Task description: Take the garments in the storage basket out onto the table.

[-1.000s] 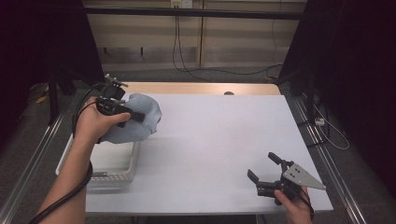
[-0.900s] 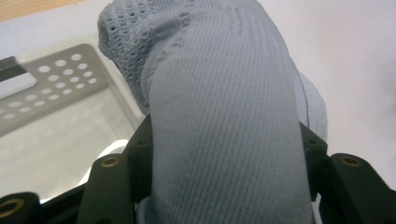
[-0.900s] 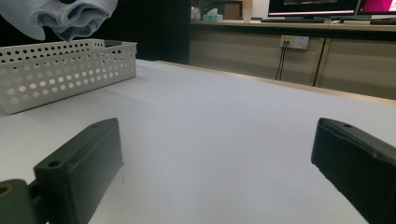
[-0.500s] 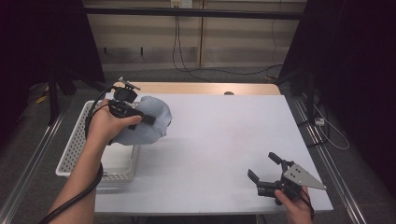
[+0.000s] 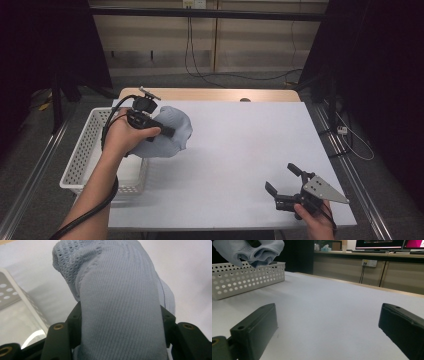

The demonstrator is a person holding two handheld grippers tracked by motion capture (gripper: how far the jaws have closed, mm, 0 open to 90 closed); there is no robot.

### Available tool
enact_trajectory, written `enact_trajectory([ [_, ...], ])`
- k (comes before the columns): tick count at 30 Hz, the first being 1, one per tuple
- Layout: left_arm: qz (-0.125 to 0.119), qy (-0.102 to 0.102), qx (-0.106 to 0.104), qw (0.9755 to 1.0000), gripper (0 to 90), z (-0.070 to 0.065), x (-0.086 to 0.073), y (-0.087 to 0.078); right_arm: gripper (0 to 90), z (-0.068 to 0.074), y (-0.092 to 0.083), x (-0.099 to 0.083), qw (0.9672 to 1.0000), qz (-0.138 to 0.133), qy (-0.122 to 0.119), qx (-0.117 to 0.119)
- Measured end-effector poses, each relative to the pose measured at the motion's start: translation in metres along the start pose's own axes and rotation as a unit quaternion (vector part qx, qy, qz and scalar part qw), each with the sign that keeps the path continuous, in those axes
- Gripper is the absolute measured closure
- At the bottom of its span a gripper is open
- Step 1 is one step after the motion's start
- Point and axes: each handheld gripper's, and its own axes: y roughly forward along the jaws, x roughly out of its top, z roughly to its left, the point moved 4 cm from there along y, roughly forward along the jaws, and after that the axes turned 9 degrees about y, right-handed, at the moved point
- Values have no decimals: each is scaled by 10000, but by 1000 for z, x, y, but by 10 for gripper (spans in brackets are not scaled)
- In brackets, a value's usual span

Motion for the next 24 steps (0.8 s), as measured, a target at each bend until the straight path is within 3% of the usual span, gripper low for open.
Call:
enact_trajectory([
  [24,6,251,-159,9996,407,-22,2,25,15,0,0,0,10000,-4,-4,9],
])
